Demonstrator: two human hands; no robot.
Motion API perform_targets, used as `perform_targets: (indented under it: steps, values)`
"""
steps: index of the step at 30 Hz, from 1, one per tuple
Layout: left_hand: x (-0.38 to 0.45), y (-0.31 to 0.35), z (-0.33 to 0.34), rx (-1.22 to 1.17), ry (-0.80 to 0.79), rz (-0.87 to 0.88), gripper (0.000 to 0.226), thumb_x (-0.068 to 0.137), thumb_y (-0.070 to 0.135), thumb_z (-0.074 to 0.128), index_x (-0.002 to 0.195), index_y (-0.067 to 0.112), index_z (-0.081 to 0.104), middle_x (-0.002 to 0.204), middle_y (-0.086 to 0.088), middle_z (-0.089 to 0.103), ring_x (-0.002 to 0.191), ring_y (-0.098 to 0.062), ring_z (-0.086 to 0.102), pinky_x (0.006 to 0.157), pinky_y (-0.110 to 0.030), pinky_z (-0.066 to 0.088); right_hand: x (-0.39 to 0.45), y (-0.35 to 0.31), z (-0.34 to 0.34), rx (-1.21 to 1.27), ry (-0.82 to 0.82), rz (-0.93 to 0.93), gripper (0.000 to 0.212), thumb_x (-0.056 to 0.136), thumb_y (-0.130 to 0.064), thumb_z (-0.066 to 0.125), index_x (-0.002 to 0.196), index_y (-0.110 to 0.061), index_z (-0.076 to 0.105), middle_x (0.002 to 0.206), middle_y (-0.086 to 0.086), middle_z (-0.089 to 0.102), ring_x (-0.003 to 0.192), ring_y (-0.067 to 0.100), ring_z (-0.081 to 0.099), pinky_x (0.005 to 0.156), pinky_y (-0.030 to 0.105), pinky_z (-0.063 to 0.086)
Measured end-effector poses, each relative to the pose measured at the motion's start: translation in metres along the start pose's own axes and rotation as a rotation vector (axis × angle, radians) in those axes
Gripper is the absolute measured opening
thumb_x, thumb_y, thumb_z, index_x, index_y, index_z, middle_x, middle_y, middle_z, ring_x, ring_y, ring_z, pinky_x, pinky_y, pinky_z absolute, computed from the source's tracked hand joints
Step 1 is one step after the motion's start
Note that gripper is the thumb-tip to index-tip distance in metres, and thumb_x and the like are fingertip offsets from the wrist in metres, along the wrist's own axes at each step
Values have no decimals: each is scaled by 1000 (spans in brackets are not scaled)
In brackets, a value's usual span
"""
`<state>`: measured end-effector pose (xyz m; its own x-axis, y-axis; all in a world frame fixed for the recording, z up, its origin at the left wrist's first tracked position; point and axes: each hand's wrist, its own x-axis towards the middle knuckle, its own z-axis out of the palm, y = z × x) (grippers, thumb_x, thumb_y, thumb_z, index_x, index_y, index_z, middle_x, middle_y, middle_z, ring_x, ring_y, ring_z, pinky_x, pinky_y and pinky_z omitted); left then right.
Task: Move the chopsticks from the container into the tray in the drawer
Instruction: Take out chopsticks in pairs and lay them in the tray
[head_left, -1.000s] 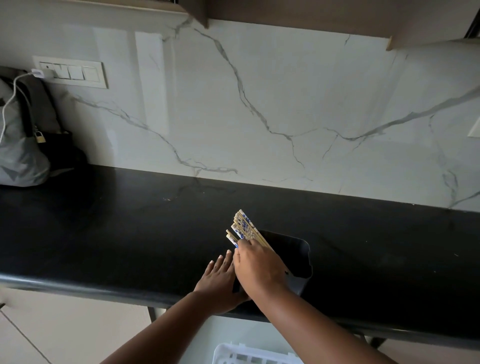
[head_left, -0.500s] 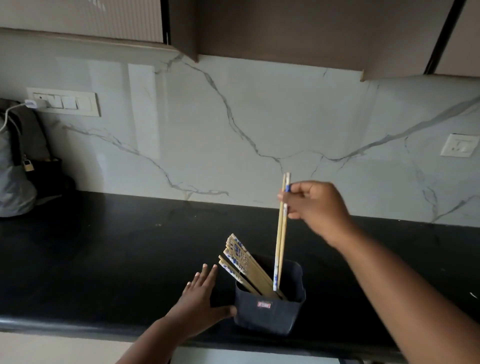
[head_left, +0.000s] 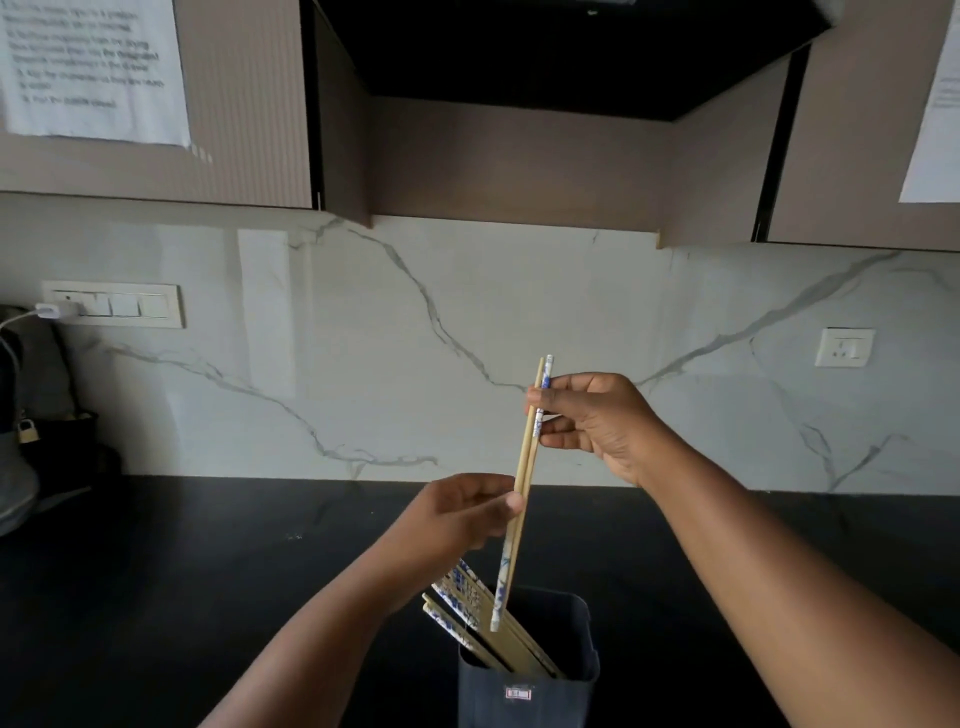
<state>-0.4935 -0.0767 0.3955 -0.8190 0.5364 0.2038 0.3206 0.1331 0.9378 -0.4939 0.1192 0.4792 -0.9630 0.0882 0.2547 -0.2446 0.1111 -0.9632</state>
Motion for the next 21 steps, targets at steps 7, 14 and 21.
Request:
perform_targets:
  steps: [7, 14, 21]
  values:
    - [8, -5, 4, -179, 99, -103, 12, 91, 19, 64, 96, 12, 72, 90, -9, 76, 82, -24, 74, 63, -26, 55, 1, 9, 16, -8, 17, 22, 16, 81, -17, 76, 94, -8, 73, 86, 11, 77, 74, 25, 75, 63, 29, 60]
    - [6, -13, -11, -357, 161, -164, 15, 91, 16, 64, 104, 12, 71, 97, -10, 76, 86, -27, 73, 71, -34, 60, -24, -27, 11, -197, 36, -402, 13, 84, -18, 73, 96, -21, 75, 85, -9, 77, 79, 9, 73, 69, 22, 58]
    - [1, -7, -17, -612, 47, -207, 16, 87, 16, 62, 89, 13, 77, 88, -12, 72, 72, -19, 69, 67, -30, 57, -62, 33, 15, -1367, -291, -1509, 22, 93, -11, 61, 111, -11, 72, 111, 10, 73, 105, 23, 68, 86, 34, 58]
